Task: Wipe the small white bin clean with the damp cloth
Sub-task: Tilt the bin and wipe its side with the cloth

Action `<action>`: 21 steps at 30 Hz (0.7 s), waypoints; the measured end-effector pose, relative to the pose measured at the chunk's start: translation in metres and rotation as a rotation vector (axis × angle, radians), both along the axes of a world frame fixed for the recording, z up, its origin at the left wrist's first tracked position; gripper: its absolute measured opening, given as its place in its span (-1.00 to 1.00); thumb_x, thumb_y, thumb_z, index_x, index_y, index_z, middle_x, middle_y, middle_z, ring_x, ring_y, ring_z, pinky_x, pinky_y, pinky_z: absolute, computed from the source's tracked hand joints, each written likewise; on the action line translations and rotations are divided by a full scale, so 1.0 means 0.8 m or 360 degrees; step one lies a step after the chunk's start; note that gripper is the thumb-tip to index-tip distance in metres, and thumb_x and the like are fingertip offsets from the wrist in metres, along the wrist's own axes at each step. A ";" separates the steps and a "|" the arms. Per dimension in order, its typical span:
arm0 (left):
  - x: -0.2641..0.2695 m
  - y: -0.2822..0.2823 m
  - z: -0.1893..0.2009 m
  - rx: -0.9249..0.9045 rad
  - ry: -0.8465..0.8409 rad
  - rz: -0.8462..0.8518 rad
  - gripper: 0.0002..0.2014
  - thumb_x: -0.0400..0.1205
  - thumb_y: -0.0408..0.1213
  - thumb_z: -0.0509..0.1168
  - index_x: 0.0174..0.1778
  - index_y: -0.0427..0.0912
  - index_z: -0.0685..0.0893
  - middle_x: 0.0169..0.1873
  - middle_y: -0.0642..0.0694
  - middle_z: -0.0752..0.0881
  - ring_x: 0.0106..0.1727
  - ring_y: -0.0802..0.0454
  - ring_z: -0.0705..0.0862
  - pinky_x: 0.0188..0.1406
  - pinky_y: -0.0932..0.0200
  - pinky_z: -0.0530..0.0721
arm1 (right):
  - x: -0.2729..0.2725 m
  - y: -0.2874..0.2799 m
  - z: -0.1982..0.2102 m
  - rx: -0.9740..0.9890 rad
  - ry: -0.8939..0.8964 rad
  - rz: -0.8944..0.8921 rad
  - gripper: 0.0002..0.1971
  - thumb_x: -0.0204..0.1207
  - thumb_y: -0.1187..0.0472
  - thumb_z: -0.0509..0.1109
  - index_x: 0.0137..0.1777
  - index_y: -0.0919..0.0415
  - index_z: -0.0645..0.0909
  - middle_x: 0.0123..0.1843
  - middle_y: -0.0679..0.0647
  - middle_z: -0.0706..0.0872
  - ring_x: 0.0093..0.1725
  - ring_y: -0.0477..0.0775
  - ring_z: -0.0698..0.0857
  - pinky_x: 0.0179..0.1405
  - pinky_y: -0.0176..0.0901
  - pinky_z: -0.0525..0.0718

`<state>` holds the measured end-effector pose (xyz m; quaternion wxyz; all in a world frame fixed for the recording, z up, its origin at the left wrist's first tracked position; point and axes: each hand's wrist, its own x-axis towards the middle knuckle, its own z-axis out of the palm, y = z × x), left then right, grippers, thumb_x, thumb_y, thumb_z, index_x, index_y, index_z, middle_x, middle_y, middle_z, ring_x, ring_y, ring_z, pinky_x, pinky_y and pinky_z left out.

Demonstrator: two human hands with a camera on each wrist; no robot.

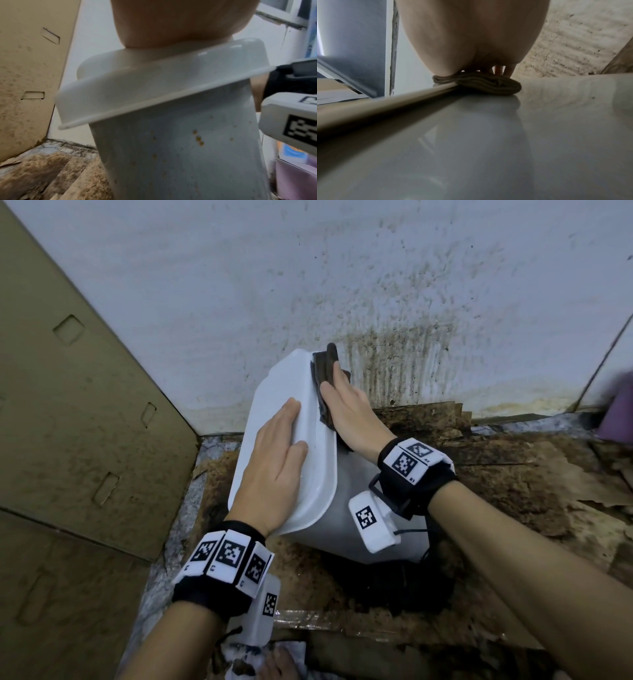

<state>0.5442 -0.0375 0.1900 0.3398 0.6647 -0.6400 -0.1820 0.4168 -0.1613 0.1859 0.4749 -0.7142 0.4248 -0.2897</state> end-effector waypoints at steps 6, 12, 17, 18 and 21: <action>-0.007 -0.002 0.001 0.0003 -0.0048 -0.0011 -0.38 0.74 -0.05 -0.04 0.78 -0.03 0.15 0.74 0.13 0.19 0.72 0.27 0.09 0.65 0.41 0.00 | -0.013 0.038 -0.016 0.0014 -0.0115 -0.0050 -0.39 0.78 -0.19 -0.10 0.77 -0.17 -0.17 0.79 -0.21 -0.01 0.74 -0.09 -0.01 0.72 0.16 0.02; -0.009 -0.001 0.000 -0.0007 -0.0044 0.0007 -0.39 0.73 -0.08 -0.04 0.77 -0.04 0.16 0.74 0.09 0.21 0.71 0.28 0.12 0.58 0.55 -0.03 | -0.018 0.147 -0.026 -0.0035 -0.0285 -0.0275 -0.44 0.79 -0.14 -0.09 0.77 -0.21 -0.04 0.76 -0.28 0.10 0.69 -0.30 0.05 0.71 -0.06 0.04; -0.012 0.002 0.004 0.0010 0.0027 0.0021 -0.40 0.73 -0.05 -0.06 0.76 0.03 0.15 0.73 0.13 0.20 0.70 0.30 0.12 0.59 0.51 -0.01 | 0.000 0.203 -0.041 -0.0228 -0.0294 -0.0555 -0.42 0.73 -0.19 -0.16 0.75 -0.22 0.02 0.74 -0.38 0.08 0.68 -0.40 0.01 0.64 -0.24 -0.02; -0.012 0.002 0.004 0.0013 0.0036 0.0020 -0.40 0.73 -0.05 -0.06 0.76 0.03 0.15 0.73 0.13 0.20 0.70 0.30 0.12 0.62 0.47 0.00 | 0.002 0.203 -0.043 -0.0234 -0.0294 -0.0573 -0.43 0.74 -0.18 -0.16 0.76 -0.21 0.03 0.74 -0.38 0.08 0.68 -0.39 0.02 0.64 -0.24 -0.02; -0.012 0.002 0.005 0.0014 0.0043 0.0026 -0.40 0.73 -0.05 -0.06 0.76 0.04 0.15 0.73 0.13 0.20 0.71 0.28 0.12 0.67 0.35 0.03 | 0.001 0.197 -0.042 -0.0243 -0.0284 -0.0559 -0.41 0.73 -0.19 -0.16 0.76 -0.19 0.04 0.75 -0.33 0.11 0.68 -0.38 0.03 0.64 -0.25 -0.03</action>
